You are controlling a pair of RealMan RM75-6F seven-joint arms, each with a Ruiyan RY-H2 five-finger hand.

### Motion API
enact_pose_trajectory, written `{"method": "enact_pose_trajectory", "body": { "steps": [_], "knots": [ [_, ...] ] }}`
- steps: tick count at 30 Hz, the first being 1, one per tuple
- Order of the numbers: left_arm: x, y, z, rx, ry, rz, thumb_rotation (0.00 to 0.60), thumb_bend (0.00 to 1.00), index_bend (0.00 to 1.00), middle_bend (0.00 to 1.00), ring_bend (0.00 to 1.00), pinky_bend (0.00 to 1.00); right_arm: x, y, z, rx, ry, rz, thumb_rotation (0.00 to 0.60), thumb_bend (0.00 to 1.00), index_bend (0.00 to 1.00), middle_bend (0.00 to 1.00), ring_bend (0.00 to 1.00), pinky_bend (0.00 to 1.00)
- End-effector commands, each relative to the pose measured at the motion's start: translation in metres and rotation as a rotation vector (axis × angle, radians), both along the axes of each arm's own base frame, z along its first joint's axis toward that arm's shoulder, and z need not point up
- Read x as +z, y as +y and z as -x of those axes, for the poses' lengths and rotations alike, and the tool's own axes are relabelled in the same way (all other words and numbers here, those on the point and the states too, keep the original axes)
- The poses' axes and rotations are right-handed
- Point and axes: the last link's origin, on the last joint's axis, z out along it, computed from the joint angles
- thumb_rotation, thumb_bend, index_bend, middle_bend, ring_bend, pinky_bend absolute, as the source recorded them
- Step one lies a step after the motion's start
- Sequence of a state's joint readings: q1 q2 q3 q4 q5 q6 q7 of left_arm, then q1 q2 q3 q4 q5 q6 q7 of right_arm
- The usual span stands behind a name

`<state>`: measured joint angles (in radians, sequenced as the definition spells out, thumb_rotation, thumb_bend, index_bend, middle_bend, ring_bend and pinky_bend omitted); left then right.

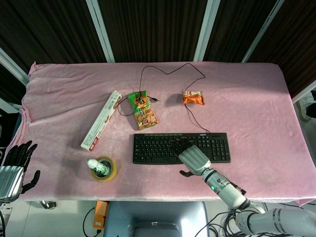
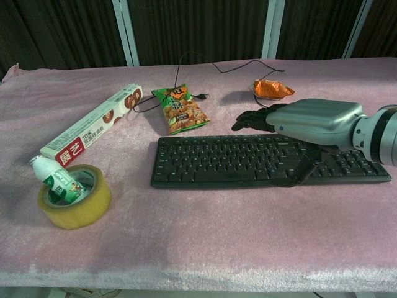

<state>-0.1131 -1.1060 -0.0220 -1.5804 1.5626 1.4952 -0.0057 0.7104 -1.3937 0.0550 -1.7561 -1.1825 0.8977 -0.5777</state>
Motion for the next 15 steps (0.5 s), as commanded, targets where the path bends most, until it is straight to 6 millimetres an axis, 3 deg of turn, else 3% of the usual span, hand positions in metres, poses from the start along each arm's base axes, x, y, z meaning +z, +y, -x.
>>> {"method": "enact_pose_trajectory", "body": {
  "steps": [1,8,10,11,13,15],
  "knots": [
    [0.000,0.000,0.000,0.001,0.000,-0.001,0.600,0.44,0.00,0.00,0.00,0.00,0.000,0.000,0.000,0.001,0.000,-0.001,0.600,0.37,0.00,0.00,0.00,0.00],
    [0.002,-0.004,0.003,0.019,0.004,-0.006,0.600,0.44,0.00,0.00,0.00,0.00,0.005,-0.001,0.003,0.004,-0.002,0.017,0.600,0.37,0.00,0.00,0.00,0.00],
    [0.003,-0.005,0.003,0.013,0.004,-0.014,0.600,0.44,0.00,0.00,0.00,0.00,0.011,0.000,0.005,0.015,0.001,0.039,0.600,0.37,0.00,0.06,0.03,0.12],
    [0.003,-0.006,0.003,0.015,0.004,-0.013,0.600,0.44,0.00,0.00,0.00,0.00,0.015,0.000,0.007,0.022,0.003,0.057,0.600,0.37,0.00,0.17,0.15,0.30],
    [0.003,-0.007,0.004,0.017,0.004,-0.011,0.600,0.44,0.00,0.00,0.00,0.00,0.021,0.001,0.013,0.020,0.016,0.071,0.600,0.37,0.00,0.51,0.53,0.72],
    [0.002,-0.007,0.003,0.017,0.004,-0.011,0.600,0.44,0.00,0.00,0.00,0.00,0.027,0.003,0.021,0.014,0.049,0.085,0.600,0.37,0.00,0.84,0.89,0.98]
  ]
}}
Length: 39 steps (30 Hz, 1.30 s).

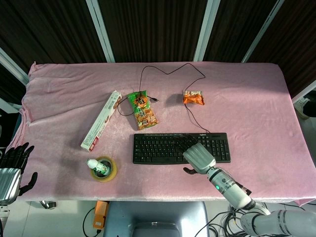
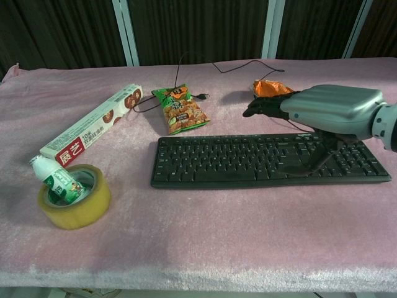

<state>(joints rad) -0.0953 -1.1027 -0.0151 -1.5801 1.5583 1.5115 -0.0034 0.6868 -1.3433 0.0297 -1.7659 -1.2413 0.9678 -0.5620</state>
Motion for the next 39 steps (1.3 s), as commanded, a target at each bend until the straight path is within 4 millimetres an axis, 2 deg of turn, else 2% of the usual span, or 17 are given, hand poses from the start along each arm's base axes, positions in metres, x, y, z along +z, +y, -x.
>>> {"method": "enact_pose_trajectory", "body": {
  "steps": [1,3,7,10,16,27,39],
  "knots": [
    [0.000,0.000,-0.001,-0.001,-0.002,0.000,0.600,0.44,0.00,0.00,0.00,0.00,0.010,0.004,0.015,-0.009,0.056,0.028,0.600,0.39,0.00,0.92,0.96,1.00],
    [0.000,0.000,-0.001,-0.005,-0.003,0.000,0.600,0.44,0.00,0.00,0.00,0.00,0.015,0.006,0.023,-0.020,0.086,0.046,0.600,0.46,0.00,0.99,1.00,1.00],
    [-0.001,0.000,-0.002,-0.009,-0.005,0.004,0.600,0.44,0.00,0.00,0.00,0.00,0.022,0.011,0.043,-0.079,0.121,0.058,0.600,0.59,0.00,1.00,1.00,1.00],
    [-0.001,0.000,-0.003,-0.015,-0.007,0.006,0.600,0.44,0.00,0.00,0.00,0.00,0.024,0.012,0.057,-0.113,0.142,0.060,0.600,0.63,0.00,1.00,1.00,1.00],
    [-0.002,0.001,-0.003,-0.013,-0.003,0.009,0.600,0.44,0.00,0.00,0.00,0.00,0.021,0.015,0.073,-0.145,0.171,0.036,0.600,0.65,0.00,1.00,1.00,1.00],
    [-0.002,0.001,-0.002,-0.006,-0.001,0.007,0.600,0.44,0.00,0.00,0.00,0.00,0.004,0.016,0.074,-0.129,0.210,-0.010,0.600,0.67,0.05,1.00,1.00,1.00],
    [-0.002,0.000,-0.001,-0.001,-0.001,0.007,0.600,0.44,0.00,0.00,0.00,0.00,-0.002,0.018,0.078,-0.128,0.233,-0.027,0.600,0.67,0.08,1.00,1.00,1.00]
  ]
}}
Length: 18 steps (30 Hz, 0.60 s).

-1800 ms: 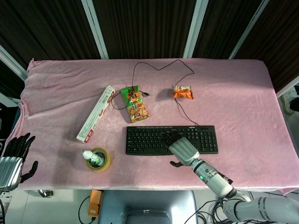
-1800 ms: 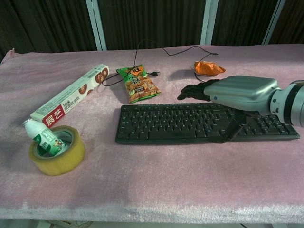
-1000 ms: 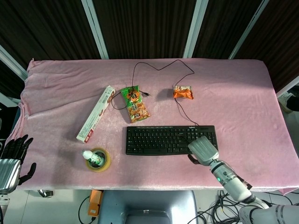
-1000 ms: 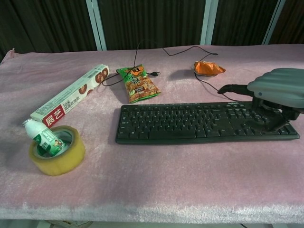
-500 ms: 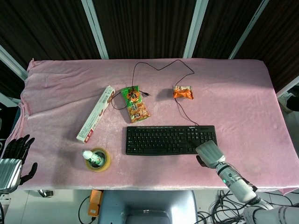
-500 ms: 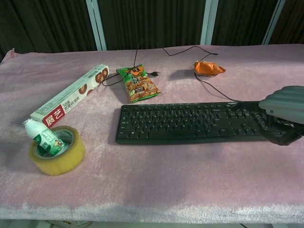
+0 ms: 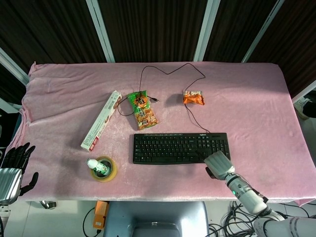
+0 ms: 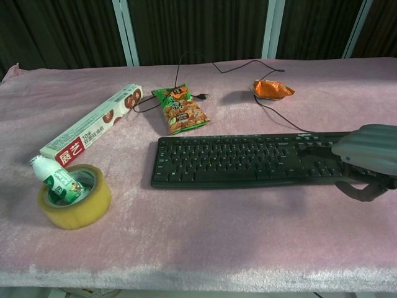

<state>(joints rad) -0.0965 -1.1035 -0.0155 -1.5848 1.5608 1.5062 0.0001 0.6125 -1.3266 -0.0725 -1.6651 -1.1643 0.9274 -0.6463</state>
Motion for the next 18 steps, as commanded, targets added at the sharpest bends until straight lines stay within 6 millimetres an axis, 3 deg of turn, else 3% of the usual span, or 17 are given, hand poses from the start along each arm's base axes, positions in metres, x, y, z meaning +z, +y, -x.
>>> {"method": "enact_pose_trajectory", "body": {
  "steps": [1,18],
  "knots": [
    [-0.0005,0.0002,-0.0001,0.000,0.000,0.002,0.600,0.44,0.00,0.00,0.00,0.00,-0.0009,0.0000,0.0010,0.000,0.006,-0.001,0.600,0.67,0.08,1.00,1.00,1.00],
    [-0.0008,-0.0002,-0.0007,-0.004,-0.001,0.009,0.600,0.44,0.00,0.00,0.00,0.00,-0.0092,0.0016,0.0024,-0.018,0.035,-0.036,0.600,0.67,0.15,1.00,1.00,1.00]
  ]
}}
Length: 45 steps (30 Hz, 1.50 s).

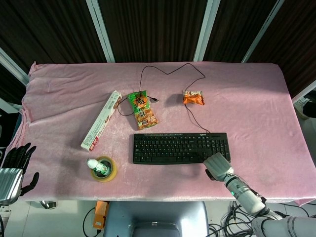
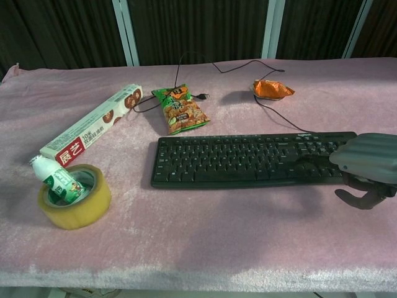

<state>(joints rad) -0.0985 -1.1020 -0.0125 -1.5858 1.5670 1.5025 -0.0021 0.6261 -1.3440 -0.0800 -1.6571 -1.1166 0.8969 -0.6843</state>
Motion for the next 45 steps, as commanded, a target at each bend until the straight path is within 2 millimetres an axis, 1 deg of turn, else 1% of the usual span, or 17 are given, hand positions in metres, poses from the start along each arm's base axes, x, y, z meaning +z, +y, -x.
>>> {"method": "enact_pose_trajectory", "body": {
  "steps": [1,11,14,17,19,22,23,25,26,28,29,30,31,33,35,40,45],
  "knots": [
    [0.000,0.000,0.000,0.000,-0.001,0.000,0.600,0.44,0.00,0.00,0.00,0.00,-0.001,0.000,-0.001,-0.002,0.006,-0.006,0.600,0.67,0.15,1.00,1.00,1.00],
    [0.001,-0.001,0.000,-0.003,-0.004,-0.003,0.600,0.44,0.00,0.00,0.00,0.00,-0.003,0.001,-0.002,-0.007,0.026,-0.019,0.600,0.67,0.22,1.00,1.00,1.00],
    [0.001,-0.001,0.000,-0.005,-0.004,-0.005,0.600,0.44,0.00,0.00,0.00,0.00,0.000,0.001,-0.004,-0.005,0.012,-0.004,0.600,0.67,0.22,1.00,1.00,1.00],
    [0.002,-0.002,0.000,-0.006,-0.005,-0.007,0.600,0.44,0.00,0.00,0.00,0.00,0.008,0.002,-0.008,0.001,-0.022,0.023,0.600,0.67,0.20,1.00,1.00,1.00],
    [0.002,-0.002,0.000,-0.008,-0.006,-0.008,0.600,0.44,0.00,0.00,0.00,0.00,0.020,0.002,-0.013,0.015,-0.061,0.055,0.600,0.67,0.18,1.00,1.00,1.00],
    [0.002,-0.002,-0.001,-0.013,-0.008,-0.011,0.600,0.44,0.00,0.00,0.00,0.00,0.046,0.009,-0.020,0.062,-0.137,0.139,0.600,0.67,0.10,1.00,1.00,1.00],
    [0.002,-0.003,-0.001,-0.015,-0.009,-0.012,0.600,0.44,0.00,0.00,0.00,0.00,0.055,0.013,-0.020,0.080,-0.159,0.176,0.600,0.67,0.06,0.97,0.96,1.00],
    [0.002,-0.003,-0.001,-0.019,-0.010,-0.015,0.600,0.44,0.00,0.00,0.00,0.00,0.079,0.028,-0.015,0.110,-0.205,0.272,0.600,0.62,0.00,0.76,0.75,0.88],
    [0.003,-0.003,-0.001,-0.020,-0.011,-0.017,0.600,0.44,0.00,0.00,0.00,0.00,0.089,0.036,-0.011,0.114,-0.217,0.316,0.600,0.56,0.00,0.51,0.51,0.73],
    [0.003,-0.004,-0.002,-0.025,-0.013,-0.021,0.600,0.44,0.00,0.00,0.00,0.00,0.114,0.057,0.003,0.108,-0.237,0.443,0.600,0.47,0.00,0.18,0.20,0.51],
    [0.003,-0.005,-0.002,-0.028,-0.014,-0.023,0.600,0.44,0.00,0.00,0.00,0.00,0.123,0.066,0.010,0.103,-0.250,0.502,0.600,0.44,0.00,0.08,0.10,0.44],
    [0.003,-0.006,-0.002,-0.032,-0.015,-0.026,0.600,0.44,0.00,0.00,0.00,0.00,0.135,0.080,0.021,0.090,-0.271,0.578,0.600,0.43,0.00,0.03,0.04,0.39],
    [0.003,-0.006,-0.003,-0.036,-0.014,-0.028,0.600,0.44,0.00,0.00,0.00,0.00,0.142,0.090,0.028,0.084,-0.295,0.634,0.600,0.42,0.00,0.00,0.01,0.33],
    [0.002,-0.007,-0.003,-0.041,-0.010,-0.026,0.600,0.44,0.00,0.00,0.00,0.00,0.153,0.105,0.043,0.083,-0.349,0.740,0.600,0.41,0.00,0.00,0.00,0.22],
    [0.000,-0.008,-0.003,-0.039,-0.005,-0.023,0.600,0.44,0.00,0.00,0.00,0.00,0.156,0.115,0.059,0.028,-0.382,0.790,0.600,0.41,0.00,0.00,0.00,0.14],
    [-0.003,-0.007,-0.005,-0.041,0.005,-0.024,0.600,0.44,0.00,0.00,0.00,0.00,0.157,0.108,0.067,-0.002,-0.385,0.736,0.600,0.41,0.00,0.00,0.00,0.09],
    [-0.002,-0.007,-0.004,-0.033,0.009,-0.027,0.600,0.44,0.00,0.00,0.00,0.00,0.150,0.102,0.066,-0.020,-0.373,0.686,0.600,0.41,0.00,0.00,0.00,0.08]
  ]
}}
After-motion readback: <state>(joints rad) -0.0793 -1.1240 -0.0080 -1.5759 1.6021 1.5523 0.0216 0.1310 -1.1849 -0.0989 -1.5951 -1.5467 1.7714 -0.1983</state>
